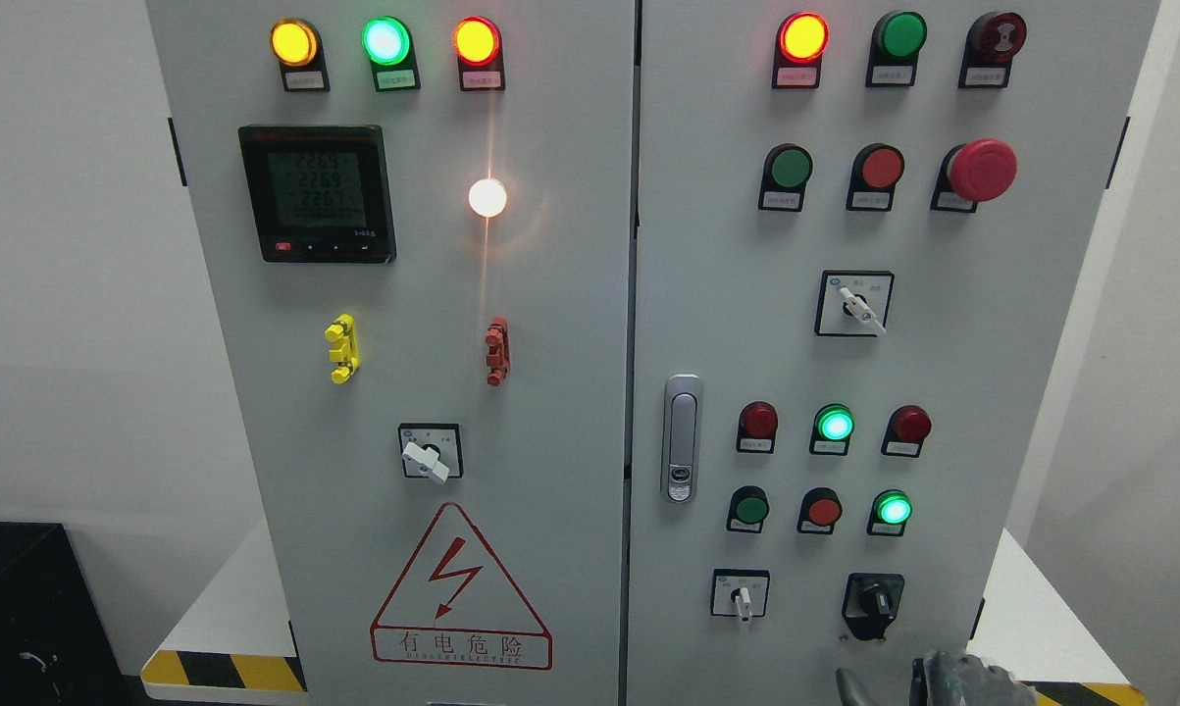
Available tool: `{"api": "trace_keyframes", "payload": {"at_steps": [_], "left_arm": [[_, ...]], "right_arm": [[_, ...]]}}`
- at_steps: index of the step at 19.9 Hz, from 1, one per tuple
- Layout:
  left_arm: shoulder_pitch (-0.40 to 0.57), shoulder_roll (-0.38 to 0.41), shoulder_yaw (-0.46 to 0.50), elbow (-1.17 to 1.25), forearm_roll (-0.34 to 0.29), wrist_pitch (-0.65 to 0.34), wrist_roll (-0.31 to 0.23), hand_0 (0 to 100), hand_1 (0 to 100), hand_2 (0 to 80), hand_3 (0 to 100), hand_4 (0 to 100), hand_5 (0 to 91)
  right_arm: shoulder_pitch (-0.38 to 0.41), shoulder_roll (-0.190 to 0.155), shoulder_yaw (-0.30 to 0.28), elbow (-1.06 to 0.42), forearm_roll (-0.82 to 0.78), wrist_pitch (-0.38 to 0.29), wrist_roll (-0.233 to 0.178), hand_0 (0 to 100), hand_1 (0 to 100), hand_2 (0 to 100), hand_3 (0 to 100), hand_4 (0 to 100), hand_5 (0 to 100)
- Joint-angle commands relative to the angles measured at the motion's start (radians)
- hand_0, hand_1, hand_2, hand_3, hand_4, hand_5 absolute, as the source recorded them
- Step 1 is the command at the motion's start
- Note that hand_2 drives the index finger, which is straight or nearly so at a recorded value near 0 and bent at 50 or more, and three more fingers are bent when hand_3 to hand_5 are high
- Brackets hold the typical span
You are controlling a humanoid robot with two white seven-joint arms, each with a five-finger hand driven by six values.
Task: Flip black knob to close circuit
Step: 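Reach the right hand up to the black rotary knob at the bottom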
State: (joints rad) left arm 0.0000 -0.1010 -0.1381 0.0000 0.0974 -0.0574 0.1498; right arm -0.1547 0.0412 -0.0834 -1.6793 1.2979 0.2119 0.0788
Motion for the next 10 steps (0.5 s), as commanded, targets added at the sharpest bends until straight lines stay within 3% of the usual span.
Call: {"api": "trace_keyframes", "payload": {"at_steps": [1, 10], "left_arm": [[0.023, 0.000, 0.000, -0.031, -0.001, 0.001, 0.001, 12, 56, 0.0, 0, 0, 0.0], [0.023, 0.000, 0.000, -0.031, 0.001, 0.001, 0.001, 12, 56, 0.0, 0, 0, 0.0]], "right_arm": [[-0.020, -0.006, -0.016, -0.017, 0.012, 0.001, 0.002, 0, 0, 92, 100, 93, 99], [-0.057, -0.012, -0.016, 0.022, 0.023, 0.026, 0.006, 0, 0, 92, 100, 93, 99]]}}
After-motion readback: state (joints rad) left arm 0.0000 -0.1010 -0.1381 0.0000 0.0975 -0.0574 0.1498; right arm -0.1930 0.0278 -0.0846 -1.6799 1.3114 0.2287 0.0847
